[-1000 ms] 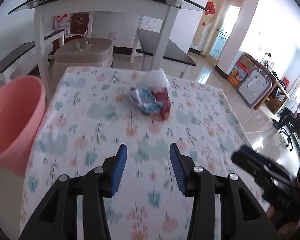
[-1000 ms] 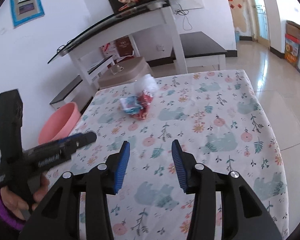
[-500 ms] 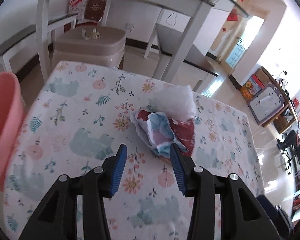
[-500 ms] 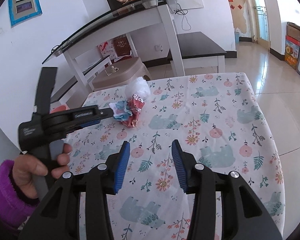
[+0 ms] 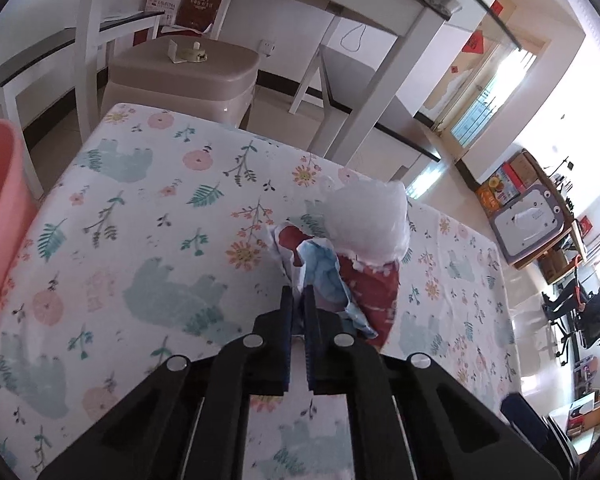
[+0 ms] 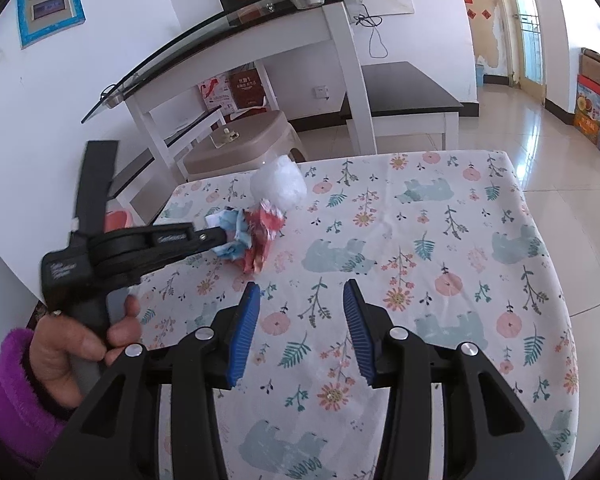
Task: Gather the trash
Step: 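Lift the red-blue wrapper with the left gripper while the right gripper grasps the white plastic bag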
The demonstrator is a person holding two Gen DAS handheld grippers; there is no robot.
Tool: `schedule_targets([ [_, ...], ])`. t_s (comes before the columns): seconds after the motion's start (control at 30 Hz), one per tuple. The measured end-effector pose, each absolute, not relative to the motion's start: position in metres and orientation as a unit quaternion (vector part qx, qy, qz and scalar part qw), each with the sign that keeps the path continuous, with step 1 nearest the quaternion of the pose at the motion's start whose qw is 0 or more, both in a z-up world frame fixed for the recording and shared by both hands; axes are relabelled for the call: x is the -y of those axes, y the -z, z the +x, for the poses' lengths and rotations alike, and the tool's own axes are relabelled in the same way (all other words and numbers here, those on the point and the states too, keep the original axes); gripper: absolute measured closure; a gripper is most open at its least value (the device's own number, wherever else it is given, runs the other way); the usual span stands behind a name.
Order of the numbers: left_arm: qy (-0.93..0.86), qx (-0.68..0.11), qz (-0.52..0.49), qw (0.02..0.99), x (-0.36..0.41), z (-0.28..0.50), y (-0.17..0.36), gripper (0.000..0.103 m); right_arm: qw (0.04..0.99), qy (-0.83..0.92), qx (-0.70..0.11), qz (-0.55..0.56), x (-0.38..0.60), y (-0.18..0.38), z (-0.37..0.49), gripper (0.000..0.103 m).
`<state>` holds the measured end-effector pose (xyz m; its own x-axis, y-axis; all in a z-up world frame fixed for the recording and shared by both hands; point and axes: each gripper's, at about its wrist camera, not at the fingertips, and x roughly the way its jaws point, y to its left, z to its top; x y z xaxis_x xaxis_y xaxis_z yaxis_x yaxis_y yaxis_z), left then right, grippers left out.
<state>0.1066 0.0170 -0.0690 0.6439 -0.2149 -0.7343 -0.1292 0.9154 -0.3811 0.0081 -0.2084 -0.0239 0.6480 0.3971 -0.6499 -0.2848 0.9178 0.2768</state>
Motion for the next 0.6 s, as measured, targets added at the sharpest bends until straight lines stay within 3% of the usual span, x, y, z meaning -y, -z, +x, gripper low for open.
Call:
schedule_targets([
  [0.6, 0.002, -0.388, -0.192, 0.901, -0.072, 0.016, 0.047, 0.100, 0.894, -0.222, -0.380, 0.080, 0.161, 0.019, 0.086, 0.059],
])
